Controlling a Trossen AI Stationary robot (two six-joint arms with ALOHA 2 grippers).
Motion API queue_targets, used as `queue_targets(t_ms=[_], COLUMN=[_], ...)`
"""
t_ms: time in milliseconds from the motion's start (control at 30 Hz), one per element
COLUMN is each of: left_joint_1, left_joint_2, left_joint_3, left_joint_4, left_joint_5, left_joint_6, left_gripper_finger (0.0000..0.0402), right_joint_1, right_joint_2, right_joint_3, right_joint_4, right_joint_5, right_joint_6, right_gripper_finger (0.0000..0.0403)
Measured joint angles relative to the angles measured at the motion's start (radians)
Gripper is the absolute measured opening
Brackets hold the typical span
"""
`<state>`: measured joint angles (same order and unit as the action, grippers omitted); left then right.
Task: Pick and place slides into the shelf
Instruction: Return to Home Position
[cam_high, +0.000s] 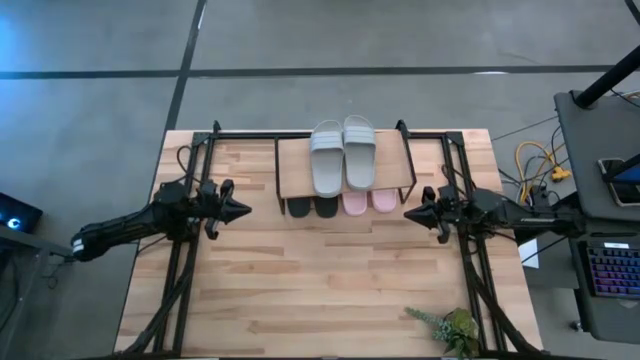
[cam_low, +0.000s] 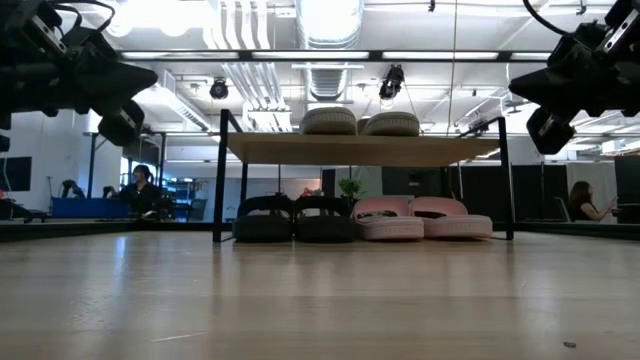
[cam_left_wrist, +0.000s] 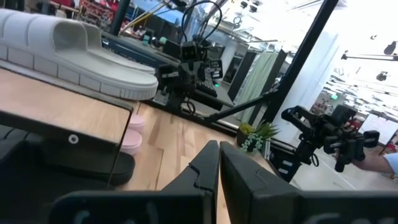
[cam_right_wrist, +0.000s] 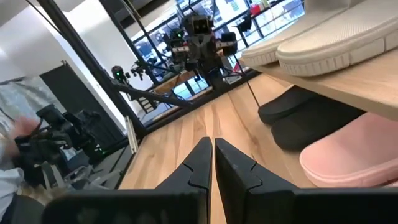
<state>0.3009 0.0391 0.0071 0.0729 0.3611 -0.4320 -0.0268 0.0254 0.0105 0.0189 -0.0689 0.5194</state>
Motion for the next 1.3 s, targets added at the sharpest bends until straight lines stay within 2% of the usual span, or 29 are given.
queue_targets(t_ms=[1300], left_joint_1=[0.000], left_joint_2=[0.034], left_joint_3=[-0.001], left_joint_4=[0.009], left_joint_5=[0.001], left_joint_6=[-0.001], left_gripper_finger=[0.0000], right_joint_1=[0.000], right_joint_2=[0.018], right_joint_3=[0.000], right_joint_4=[-0.001], right_joint_5=[0.000], right_joint_6=[0.003], right_gripper_finger=[0.0013])
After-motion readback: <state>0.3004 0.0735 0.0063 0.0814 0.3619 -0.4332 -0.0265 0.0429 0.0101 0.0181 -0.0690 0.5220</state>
